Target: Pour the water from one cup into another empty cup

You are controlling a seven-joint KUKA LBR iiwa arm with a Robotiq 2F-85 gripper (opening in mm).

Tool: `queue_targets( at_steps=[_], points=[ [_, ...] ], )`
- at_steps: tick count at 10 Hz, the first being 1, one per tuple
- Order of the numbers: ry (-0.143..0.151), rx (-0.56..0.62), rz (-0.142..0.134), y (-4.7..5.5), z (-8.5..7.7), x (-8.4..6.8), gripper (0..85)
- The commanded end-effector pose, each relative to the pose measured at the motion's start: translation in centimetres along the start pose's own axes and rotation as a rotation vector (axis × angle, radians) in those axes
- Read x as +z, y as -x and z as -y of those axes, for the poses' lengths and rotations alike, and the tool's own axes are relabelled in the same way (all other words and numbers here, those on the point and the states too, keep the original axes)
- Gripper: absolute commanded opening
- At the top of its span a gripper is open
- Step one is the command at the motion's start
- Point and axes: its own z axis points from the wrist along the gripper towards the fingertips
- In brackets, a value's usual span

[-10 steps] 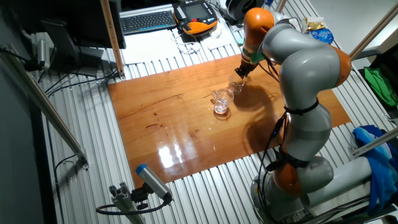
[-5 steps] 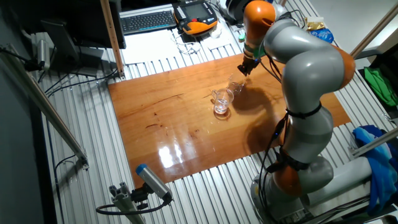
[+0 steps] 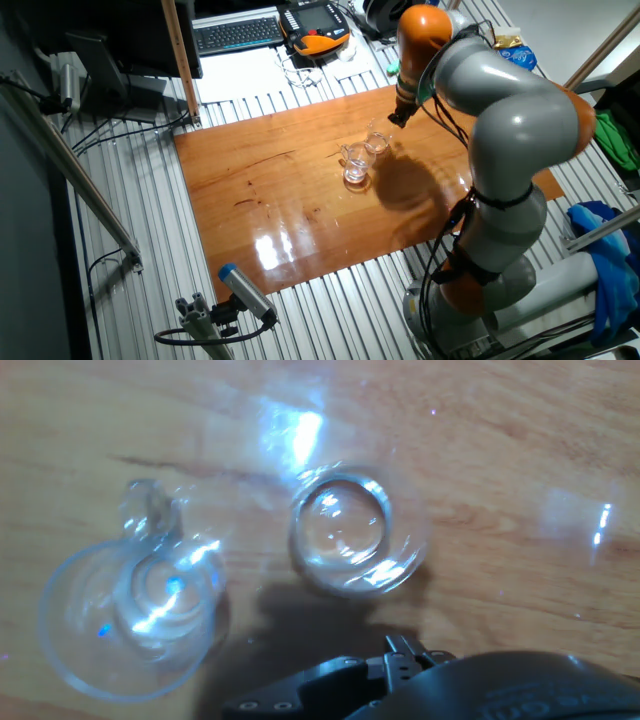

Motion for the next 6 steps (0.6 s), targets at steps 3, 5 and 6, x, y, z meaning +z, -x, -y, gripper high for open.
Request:
queue_targets(
  at_steps=[3,5,6],
  points=[
    [0.013,-0.012,-0.003,-0.29,-0.57,0.06,0.0],
    [0.015,0.003,0.002,-0.09,-0.91,0.44,0.0],
    [0.017,0.003,-0.001,-0.18,-0.94,0.57,0.0]
  ],
)
